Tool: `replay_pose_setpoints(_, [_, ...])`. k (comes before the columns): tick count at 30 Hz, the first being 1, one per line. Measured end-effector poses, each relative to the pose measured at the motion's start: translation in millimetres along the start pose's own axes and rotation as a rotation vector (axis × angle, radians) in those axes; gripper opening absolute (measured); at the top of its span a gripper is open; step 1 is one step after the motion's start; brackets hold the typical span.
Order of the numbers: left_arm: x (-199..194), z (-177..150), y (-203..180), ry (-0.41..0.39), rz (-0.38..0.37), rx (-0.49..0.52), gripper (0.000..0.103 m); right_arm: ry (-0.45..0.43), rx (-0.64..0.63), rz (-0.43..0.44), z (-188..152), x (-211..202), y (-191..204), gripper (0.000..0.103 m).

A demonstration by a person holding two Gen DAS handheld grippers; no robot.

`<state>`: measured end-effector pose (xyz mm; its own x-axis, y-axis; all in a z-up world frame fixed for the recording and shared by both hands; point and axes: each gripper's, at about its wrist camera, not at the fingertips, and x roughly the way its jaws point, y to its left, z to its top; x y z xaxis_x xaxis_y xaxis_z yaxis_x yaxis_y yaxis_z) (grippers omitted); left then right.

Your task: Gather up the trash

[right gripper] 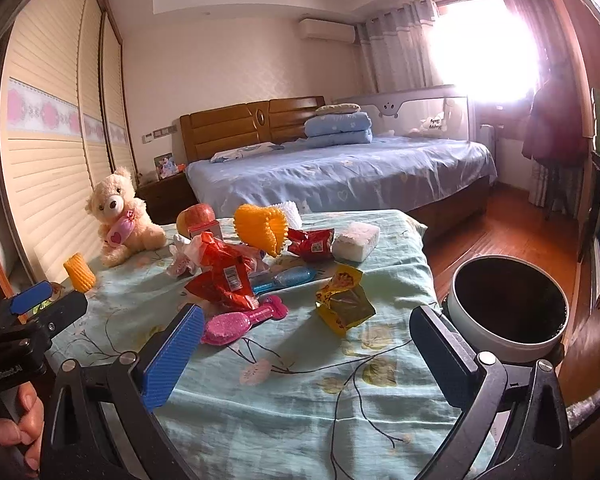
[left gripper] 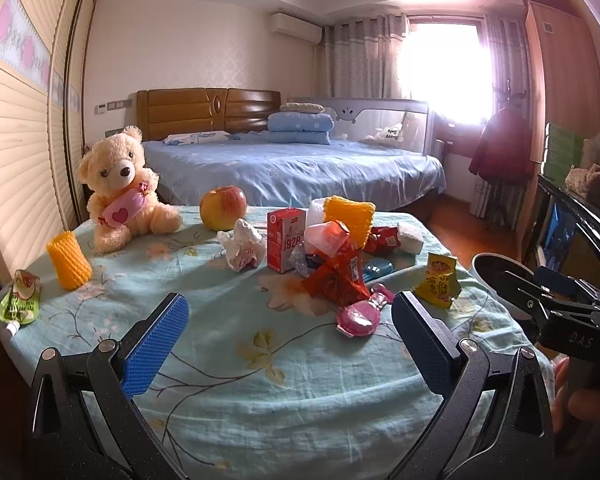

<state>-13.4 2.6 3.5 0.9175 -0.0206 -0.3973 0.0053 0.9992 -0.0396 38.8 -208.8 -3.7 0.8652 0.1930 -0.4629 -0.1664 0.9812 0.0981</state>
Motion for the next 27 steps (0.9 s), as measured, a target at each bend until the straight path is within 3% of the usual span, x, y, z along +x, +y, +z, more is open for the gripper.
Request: replay_pose_setpoints(27, [-0.5, -1.8, -2.8, 0.0, -0.009, 0.007, 0.103, -0.002, 0.0, 0.025, 0.6, -3.2, 3.7, 0.103])
